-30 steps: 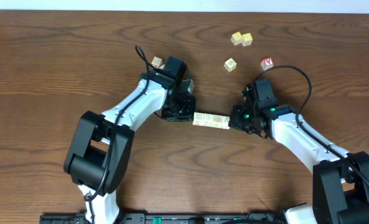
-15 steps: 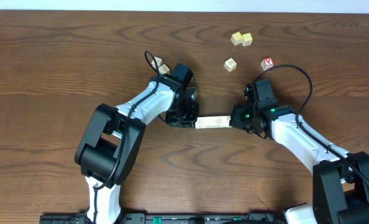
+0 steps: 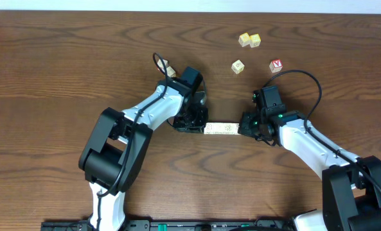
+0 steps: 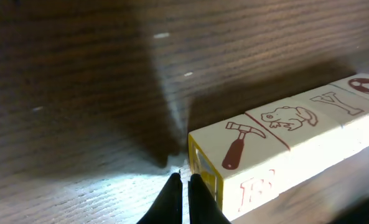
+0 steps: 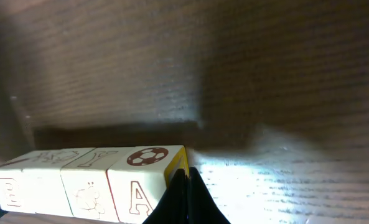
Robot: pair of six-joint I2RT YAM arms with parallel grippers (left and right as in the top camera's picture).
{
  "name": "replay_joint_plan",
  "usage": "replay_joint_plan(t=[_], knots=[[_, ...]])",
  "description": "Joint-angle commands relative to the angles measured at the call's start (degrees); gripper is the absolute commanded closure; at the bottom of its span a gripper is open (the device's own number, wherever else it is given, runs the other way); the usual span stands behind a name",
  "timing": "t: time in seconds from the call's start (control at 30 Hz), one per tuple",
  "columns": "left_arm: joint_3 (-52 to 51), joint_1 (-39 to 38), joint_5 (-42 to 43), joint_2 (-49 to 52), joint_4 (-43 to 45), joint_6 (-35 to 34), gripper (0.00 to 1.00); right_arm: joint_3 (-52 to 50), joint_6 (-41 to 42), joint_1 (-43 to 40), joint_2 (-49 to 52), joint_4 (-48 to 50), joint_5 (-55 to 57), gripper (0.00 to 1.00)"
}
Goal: Lift 4 blocks
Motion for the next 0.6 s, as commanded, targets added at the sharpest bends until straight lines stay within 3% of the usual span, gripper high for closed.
replay_joint_plan(t=[0.0,0.33,0.57], knots=[[0.39,-1.07,-4.48,0.31,-0.9,0.07,0.93,0.13,-1.55,2.03,-0.04,-1.11,2.05,0.99],[0.42,-1.07,-11.67,-0.02,-2.05,-0.83,0.93,2.69,-2.51,1.44,-0.07,-7.58,11.56,0.99],[2.01,-1.01,-24.0,-4.31,-8.94,-2.27,0.93,10.36,-2.71,-1.62,-0.13,-19.76,14.64,0.99]])
